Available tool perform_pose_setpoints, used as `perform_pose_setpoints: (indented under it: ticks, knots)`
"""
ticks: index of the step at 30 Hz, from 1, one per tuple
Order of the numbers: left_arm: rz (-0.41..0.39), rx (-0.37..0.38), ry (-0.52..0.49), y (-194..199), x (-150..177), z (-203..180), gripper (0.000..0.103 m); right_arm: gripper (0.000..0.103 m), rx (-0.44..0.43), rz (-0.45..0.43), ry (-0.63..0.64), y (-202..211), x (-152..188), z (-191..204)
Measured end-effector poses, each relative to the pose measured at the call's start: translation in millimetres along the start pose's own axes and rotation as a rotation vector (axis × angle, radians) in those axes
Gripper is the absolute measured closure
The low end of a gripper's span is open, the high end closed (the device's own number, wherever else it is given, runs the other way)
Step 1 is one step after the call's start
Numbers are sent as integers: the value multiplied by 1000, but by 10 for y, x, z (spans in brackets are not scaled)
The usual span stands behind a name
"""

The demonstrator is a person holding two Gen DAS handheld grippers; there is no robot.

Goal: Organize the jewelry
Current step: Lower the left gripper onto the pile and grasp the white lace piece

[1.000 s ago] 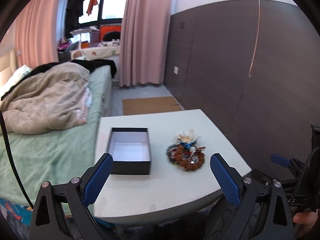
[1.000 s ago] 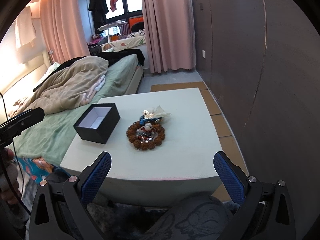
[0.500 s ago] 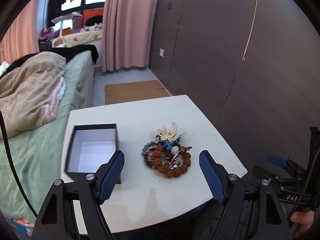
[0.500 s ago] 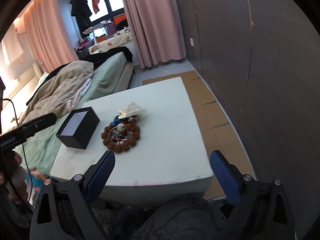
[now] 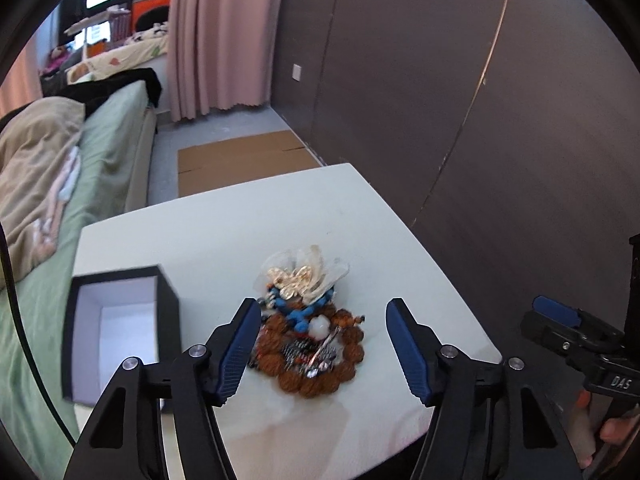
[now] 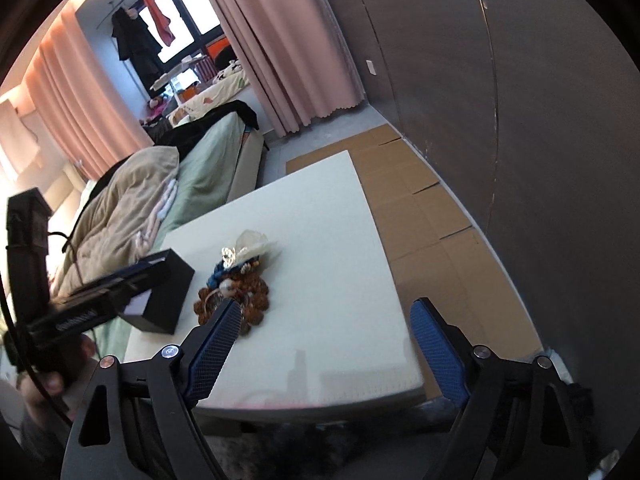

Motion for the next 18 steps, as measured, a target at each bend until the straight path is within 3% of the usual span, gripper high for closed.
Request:
perform_pose_setpoints:
  ticks: [13, 15, 17, 18]
  knots:
    - [146, 2, -11, -788, -188, 22, 57, 16, 3, 38, -143, -251, -103, -228]
    - [167, -2, -9, -870, -218, 53, 73, 16, 0, 50, -151, -300, -125, -212]
    - [176, 18, -1, -913, -240, 86, 103, 16, -1, 59, -150, -327, -148, -187]
    - [176, 27, 9, -916, -245, 105, 103, 16, -2, 64, -147, -347, -166, -165]
Point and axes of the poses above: each gripper's, at about its wrist camera, not at the fingertips, and y roughly against the way its jaws point, z to its left, x to its underside, the point moved 5 cm from there along -y, roughly the way its jaws point, and after that the axes turned 3 degrees about -y, right-handed, at the moved point
